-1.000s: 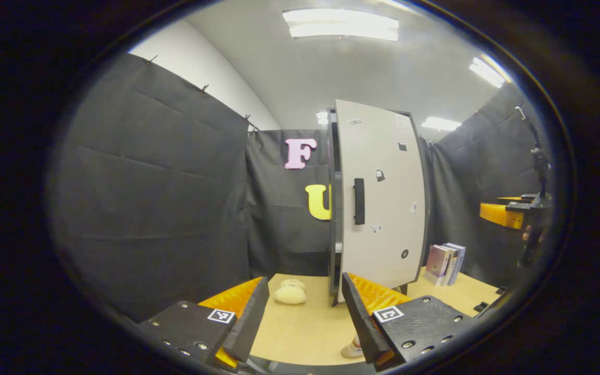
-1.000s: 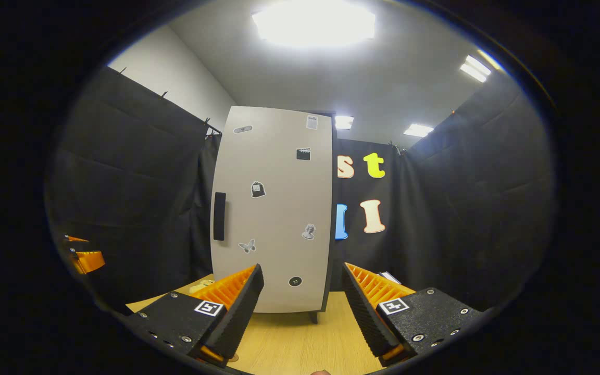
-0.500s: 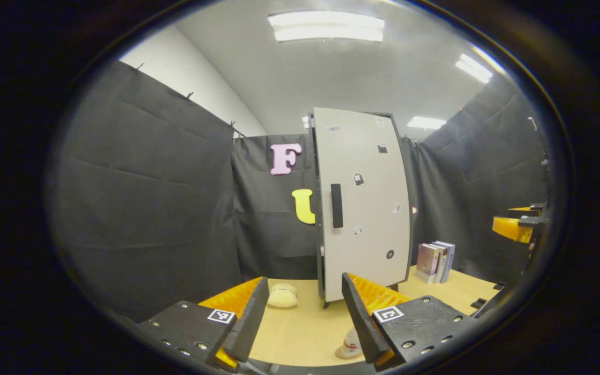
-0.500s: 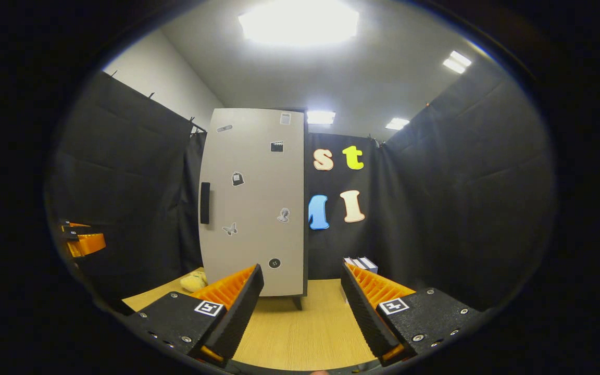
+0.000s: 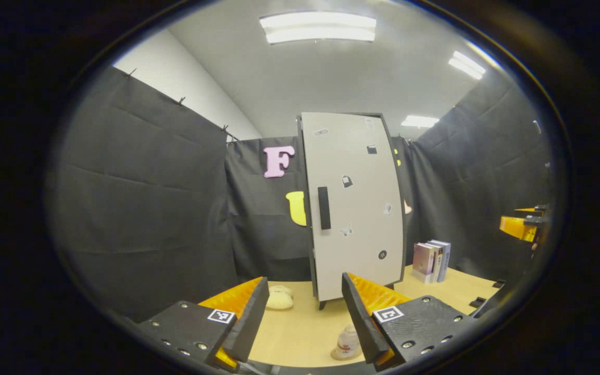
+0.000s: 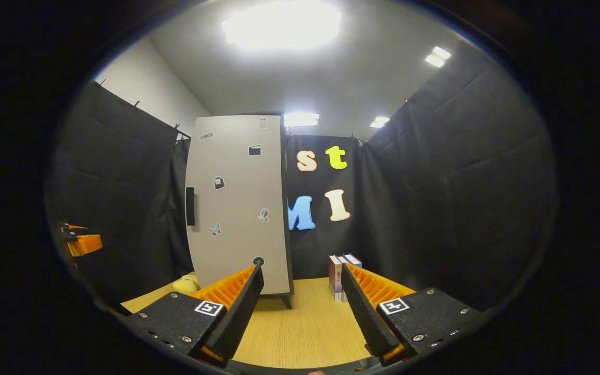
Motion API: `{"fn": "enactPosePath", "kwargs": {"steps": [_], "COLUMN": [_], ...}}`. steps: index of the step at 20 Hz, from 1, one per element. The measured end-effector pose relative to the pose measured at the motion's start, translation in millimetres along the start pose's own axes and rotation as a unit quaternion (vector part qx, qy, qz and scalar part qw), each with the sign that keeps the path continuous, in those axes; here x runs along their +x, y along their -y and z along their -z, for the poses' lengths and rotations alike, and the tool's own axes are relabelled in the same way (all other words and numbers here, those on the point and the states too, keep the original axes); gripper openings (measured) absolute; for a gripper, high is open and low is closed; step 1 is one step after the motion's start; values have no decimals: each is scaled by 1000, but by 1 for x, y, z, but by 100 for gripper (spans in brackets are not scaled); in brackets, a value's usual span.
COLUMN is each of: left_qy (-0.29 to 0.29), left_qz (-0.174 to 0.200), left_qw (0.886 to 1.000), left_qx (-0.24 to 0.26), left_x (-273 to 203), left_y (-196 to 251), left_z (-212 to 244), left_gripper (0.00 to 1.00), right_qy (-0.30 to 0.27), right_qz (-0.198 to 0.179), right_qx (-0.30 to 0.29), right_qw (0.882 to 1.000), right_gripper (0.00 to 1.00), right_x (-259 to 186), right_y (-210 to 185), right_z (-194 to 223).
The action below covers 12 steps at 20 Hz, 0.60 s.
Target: Open the cabinet door with the right hand, grasp the bottle in the cabinet with the left hand and place it on the coaster, then close the cabinet door with the right hand.
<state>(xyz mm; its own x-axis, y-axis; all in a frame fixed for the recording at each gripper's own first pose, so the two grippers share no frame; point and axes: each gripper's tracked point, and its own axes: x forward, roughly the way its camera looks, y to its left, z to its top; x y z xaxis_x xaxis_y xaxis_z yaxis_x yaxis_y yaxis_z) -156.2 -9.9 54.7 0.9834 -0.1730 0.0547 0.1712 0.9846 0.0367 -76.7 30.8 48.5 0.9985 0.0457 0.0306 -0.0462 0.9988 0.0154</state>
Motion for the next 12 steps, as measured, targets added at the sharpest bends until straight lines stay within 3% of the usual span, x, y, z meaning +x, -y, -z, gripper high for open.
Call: {"fn": "enactPosePath", "kwargs": {"steps": [12], "left_qy": [-4], "left_qz": [-11], "left_qw": [1000], "left_qx": [0], "left_x": [-12], "left_y": [-6], "left_z": [6], "left_gripper": [80], "right_qy": [1], "right_qz": [-5], "right_qx": [-4], "right_qw": [1000], "right_gripper": [93], "right_x": [-1], "right_y": [2], "right_z": [-2]}}
